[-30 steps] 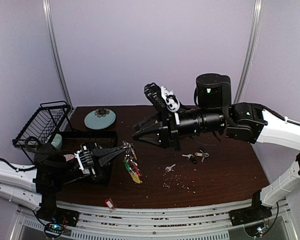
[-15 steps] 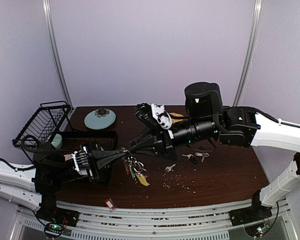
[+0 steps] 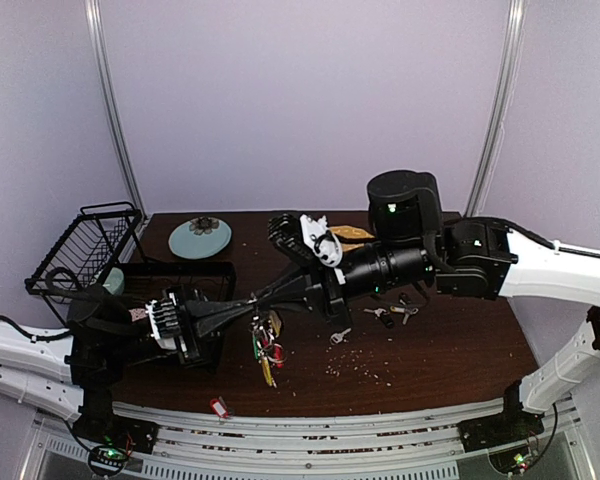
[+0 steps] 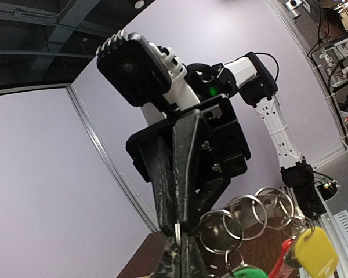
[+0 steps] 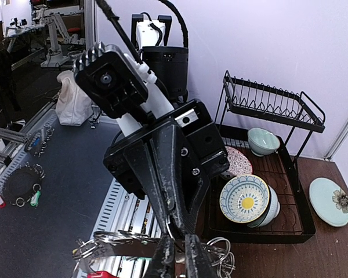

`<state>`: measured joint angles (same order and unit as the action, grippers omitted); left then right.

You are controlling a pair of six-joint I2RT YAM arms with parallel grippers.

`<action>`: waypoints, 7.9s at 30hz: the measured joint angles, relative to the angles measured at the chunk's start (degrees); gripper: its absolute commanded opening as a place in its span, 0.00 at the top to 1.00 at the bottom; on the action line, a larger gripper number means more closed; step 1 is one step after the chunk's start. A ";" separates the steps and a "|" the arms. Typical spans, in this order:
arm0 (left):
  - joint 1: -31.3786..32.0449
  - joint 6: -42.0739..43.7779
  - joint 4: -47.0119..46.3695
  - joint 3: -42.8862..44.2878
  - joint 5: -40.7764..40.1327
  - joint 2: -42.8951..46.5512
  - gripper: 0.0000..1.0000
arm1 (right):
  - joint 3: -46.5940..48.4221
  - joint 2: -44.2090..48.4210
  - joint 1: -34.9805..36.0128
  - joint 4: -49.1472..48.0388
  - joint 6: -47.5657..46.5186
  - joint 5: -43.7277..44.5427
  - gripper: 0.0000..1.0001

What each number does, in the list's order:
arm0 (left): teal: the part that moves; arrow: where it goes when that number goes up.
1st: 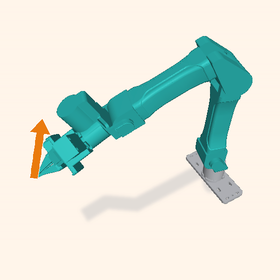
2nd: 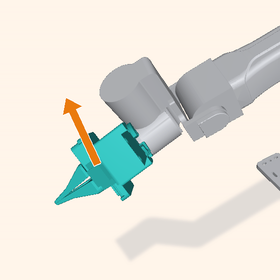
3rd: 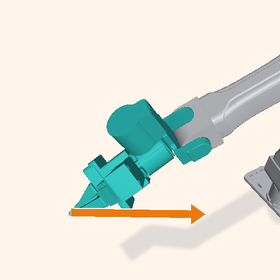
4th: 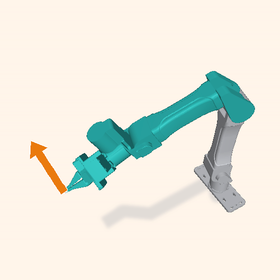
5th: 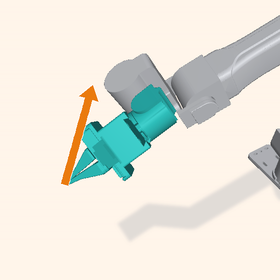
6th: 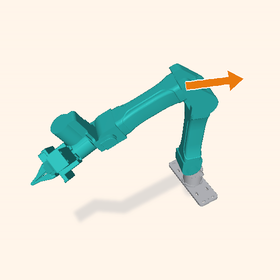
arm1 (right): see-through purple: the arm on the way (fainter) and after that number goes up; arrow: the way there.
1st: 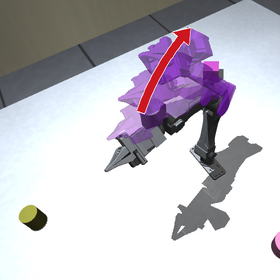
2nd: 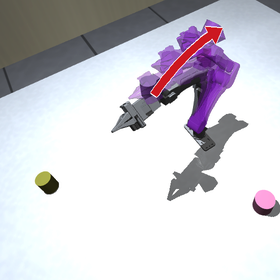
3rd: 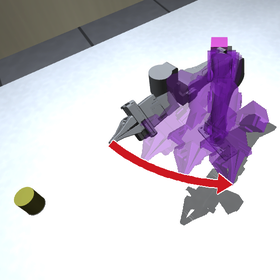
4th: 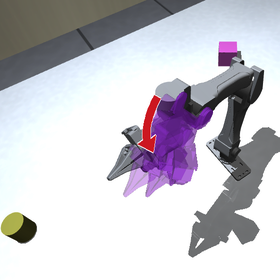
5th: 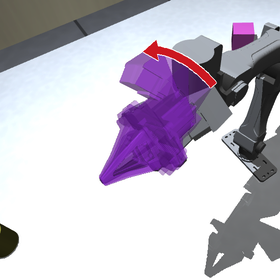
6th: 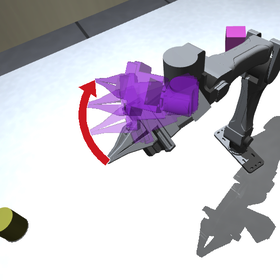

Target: Put the keys on the keyring

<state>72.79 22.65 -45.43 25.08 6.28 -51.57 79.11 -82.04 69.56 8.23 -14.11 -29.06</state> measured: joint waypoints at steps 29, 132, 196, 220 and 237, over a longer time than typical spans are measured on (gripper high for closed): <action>-0.13 -13.38 18.40 8.87 -7.76 0.42 0.56 | -6.78 5.62 -0.46 2.97 -2.45 12.22 1.00; -2.08 -65.75 58.18 5.03 -18.58 -12.81 0.58 | -26.56 24.59 -2.73 5.16 -4.39 10.34 1.00; 5.57 -24.87 65.99 27.36 -21.90 -13.29 1.00 | -27.08 19.19 -2.62 4.72 -3.80 15.54 1.00; 4.72 7.37 45.51 25.90 -14.05 -10.60 1.00 | -12.74 8.83 -0.04 5.55 -6.40 11.50 1.00; 3.93 9.90 49.44 26.18 -7.93 -10.58 1.00 | -10.69 8.85 -0.02 9.46 -8.17 15.65 1.00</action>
<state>76.73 32.56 4.01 51.27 -1.65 -62.15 68.42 -73.19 69.54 17.69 -22.28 -13.41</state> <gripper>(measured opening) 0.005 0.005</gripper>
